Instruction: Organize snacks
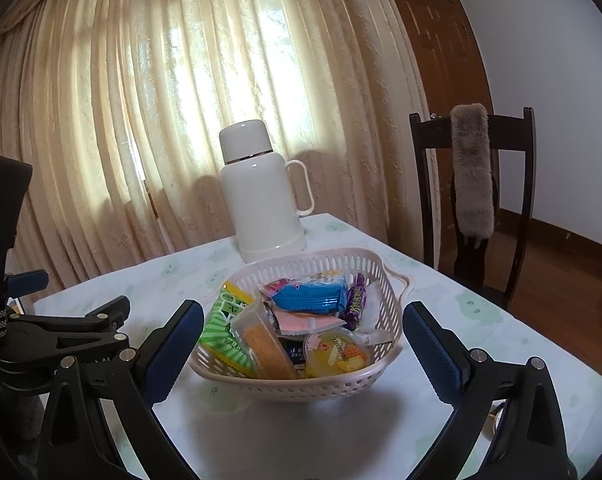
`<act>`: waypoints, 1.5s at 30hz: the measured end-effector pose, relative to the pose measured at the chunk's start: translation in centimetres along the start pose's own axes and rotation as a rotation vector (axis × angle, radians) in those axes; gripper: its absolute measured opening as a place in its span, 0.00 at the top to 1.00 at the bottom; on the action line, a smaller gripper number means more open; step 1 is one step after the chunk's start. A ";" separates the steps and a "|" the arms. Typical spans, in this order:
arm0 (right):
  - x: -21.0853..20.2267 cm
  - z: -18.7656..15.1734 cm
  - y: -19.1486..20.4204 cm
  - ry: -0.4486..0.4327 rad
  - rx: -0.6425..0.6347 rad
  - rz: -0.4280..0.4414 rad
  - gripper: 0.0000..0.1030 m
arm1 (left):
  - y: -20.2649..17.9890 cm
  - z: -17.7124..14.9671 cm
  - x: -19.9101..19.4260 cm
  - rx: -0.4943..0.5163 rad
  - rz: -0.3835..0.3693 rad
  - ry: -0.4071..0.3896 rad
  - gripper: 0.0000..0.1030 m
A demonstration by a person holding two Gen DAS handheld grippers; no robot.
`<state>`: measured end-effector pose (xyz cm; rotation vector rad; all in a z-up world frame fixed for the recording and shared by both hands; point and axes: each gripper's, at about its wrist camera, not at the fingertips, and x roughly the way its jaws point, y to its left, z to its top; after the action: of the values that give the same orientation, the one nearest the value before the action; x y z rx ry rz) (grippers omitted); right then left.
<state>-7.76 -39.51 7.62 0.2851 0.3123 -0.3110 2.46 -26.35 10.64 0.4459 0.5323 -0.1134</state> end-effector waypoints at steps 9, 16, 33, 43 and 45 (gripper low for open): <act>0.1 -0.1 0.2 0.006 -0.009 0.005 0.03 | -0.1 -0.3 0.4 0.013 0.004 0.009 0.01; 0.4 -0.2 0.3 0.015 -0.012 0.001 0.03 | -0.3 -0.5 0.7 0.028 0.014 0.019 0.01; 0.8 -0.4 0.4 0.042 -0.023 -0.004 0.03 | -0.9 -0.8 0.9 0.062 0.054 0.020 0.01; 0.8 -0.4 0.3 0.044 -0.024 -0.004 0.03 | -1.0 -0.9 1.1 0.068 0.053 0.026 0.01; 0.7 -0.4 0.3 0.045 -0.024 -0.005 0.03 | -1.1 -0.9 1.1 0.069 0.053 0.027 0.01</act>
<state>-7.09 -39.28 7.06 0.2679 0.3605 -0.3054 2.77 -26.90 8.94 0.5293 0.5441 -0.0750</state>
